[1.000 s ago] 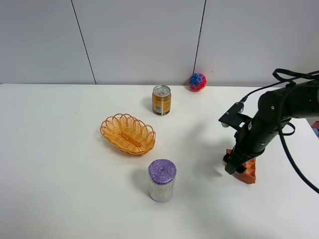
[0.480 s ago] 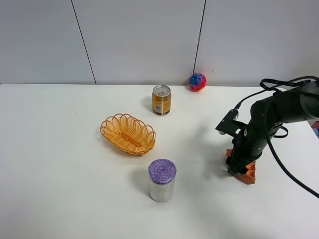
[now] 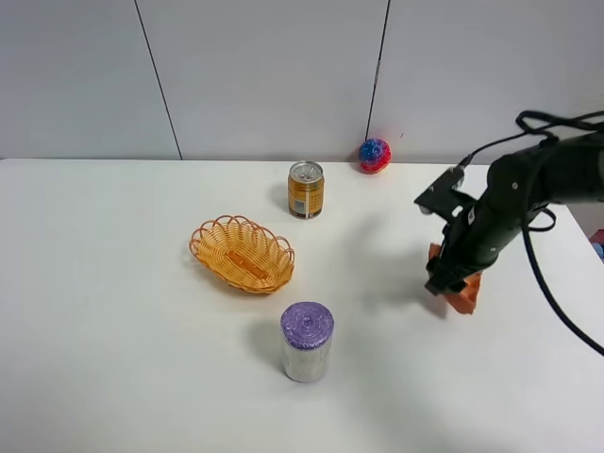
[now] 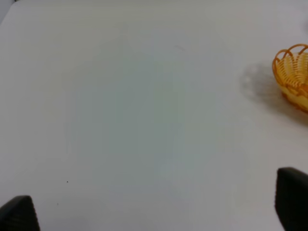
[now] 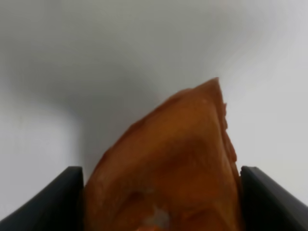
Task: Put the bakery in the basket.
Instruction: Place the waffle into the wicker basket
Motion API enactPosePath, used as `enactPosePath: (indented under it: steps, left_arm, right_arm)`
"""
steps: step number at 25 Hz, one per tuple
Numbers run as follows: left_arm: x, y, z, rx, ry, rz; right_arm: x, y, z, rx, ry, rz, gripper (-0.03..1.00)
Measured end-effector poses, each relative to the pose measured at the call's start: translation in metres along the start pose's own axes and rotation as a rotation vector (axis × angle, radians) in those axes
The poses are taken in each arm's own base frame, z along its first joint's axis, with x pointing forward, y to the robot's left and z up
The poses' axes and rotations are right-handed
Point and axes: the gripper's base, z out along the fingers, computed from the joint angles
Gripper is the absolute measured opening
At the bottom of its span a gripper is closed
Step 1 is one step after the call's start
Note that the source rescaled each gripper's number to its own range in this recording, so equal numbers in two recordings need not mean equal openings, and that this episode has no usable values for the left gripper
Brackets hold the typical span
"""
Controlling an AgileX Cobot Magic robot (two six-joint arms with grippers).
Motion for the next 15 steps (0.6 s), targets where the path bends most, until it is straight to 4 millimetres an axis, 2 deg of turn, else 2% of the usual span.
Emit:
enactPosePath:
  steps: [4, 8, 11, 15]
  left_arm:
    - [0.000, 0.000, 0.000, 0.000, 0.000, 0.000]
    - [0.000, 0.000, 0.000, 0.000, 0.000, 0.000]
    - [0.000, 0.000, 0.000, 0.000, 0.000, 0.000]
    - [0.000, 0.000, 0.000, 0.000, 0.000, 0.001]
  right_arm:
    - [-0.039, -0.005, -0.039, -0.003, -0.133, 0.032, 0.00]
    - [-0.088, 0.013, -0.070, -0.040, -0.239, -0.035, 0.00]
    - [-0.126, 0.036, -0.079, -0.080, -0.297, -0.096, 0.00]
    - [-0.170, 0.073, -0.069, -0.137, -0.298, -0.168, 0.00]
